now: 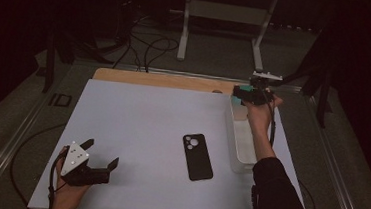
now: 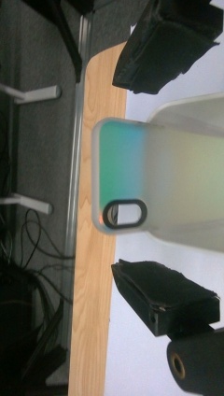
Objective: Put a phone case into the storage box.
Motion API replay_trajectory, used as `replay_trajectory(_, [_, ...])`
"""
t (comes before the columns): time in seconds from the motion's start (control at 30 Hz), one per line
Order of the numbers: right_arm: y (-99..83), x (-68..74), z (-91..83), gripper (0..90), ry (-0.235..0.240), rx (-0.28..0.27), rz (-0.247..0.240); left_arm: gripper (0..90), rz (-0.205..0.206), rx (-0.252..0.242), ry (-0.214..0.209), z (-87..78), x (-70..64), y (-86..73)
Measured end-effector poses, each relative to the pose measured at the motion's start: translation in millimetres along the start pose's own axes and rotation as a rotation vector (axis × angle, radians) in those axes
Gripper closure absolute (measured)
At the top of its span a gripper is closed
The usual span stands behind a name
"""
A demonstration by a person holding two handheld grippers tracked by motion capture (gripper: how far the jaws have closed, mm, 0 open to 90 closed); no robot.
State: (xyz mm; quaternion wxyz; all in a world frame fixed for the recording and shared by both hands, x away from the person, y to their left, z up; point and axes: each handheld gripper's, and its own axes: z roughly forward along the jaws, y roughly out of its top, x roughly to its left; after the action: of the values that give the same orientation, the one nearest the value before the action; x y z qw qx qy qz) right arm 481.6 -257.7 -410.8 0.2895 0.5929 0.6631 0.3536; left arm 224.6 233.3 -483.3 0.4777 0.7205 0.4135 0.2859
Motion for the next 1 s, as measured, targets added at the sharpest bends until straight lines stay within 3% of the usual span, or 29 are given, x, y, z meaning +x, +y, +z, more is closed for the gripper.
replay_trajectory(0.2, [-4.7, 2.9, -15.2, 9.2, 0.056, -0.011, -0.027, 0.0, -0.002, 0.001, 0.0, 0.1, 0.3, 0.0])
replay_trajectory(0.23, [-7.0, 5.0, -21.5, 9.2, 0.068, -0.018, -0.052, 0.0, -0.002, 0.001, 0.0, 0.4, 0.0, 0.1])
replay_trajectory(0.53, [-13.7, 12.1, -44.9, 9.2, 0.147, -0.036, -0.118, 0.0, 0.002, 0.005, -0.001, 1.6, -0.4, 0.1])
replay_trajectory(0.7, [-19.7, 20.2, -60.9, 9.2, 0.212, -0.053, -0.136, 0.0, 0.003, 0.005, 0.001, 1.0, -0.4, -0.1])
replay_trajectory(1.0, [-29.1, 35.7, -80.5, 9.2, 0.283, -0.064, -0.173, 0.0, 0.003, 0.004, 0.002, 0.9, -1.4, 0.3])
